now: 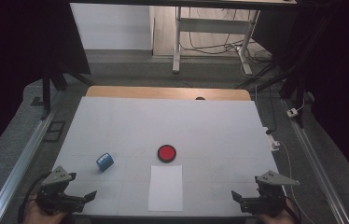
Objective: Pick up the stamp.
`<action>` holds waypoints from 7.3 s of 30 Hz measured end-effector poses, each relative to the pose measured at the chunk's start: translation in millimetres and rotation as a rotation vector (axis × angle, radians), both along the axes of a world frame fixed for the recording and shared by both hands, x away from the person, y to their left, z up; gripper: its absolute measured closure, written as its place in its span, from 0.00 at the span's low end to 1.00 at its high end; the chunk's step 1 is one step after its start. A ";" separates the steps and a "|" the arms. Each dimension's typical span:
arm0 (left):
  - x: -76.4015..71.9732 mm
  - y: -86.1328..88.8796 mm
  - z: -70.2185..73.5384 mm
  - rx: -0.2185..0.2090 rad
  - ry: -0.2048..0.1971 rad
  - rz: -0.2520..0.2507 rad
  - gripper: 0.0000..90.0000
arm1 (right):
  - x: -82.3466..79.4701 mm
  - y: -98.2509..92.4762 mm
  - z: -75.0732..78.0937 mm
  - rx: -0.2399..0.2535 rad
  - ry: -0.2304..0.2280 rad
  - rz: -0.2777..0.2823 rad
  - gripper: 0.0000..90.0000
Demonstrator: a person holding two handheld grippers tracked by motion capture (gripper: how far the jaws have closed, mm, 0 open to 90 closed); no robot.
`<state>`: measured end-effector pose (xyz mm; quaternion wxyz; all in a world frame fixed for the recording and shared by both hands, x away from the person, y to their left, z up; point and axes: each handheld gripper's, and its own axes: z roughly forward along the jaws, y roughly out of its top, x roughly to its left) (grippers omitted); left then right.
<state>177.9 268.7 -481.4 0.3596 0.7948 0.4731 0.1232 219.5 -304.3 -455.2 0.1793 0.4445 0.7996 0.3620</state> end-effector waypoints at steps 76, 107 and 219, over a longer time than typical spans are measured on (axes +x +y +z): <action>51.9 -6.1 -3.9 -0.020 -0.072 -0.058 0.00 | 2.3 3.9 -1.8 -0.015 0.037 0.056 0.00; 114.7 -19.1 -18.6 0.096 0.013 -0.073 0.05 | 2.7 5.2 -2.4 -0.026 0.042 0.066 0.00; 105.6 -130.0 65.9 -0.030 -0.129 -0.511 0.78 | 3.0 7.0 -3.0 -0.034 0.048 0.089 0.00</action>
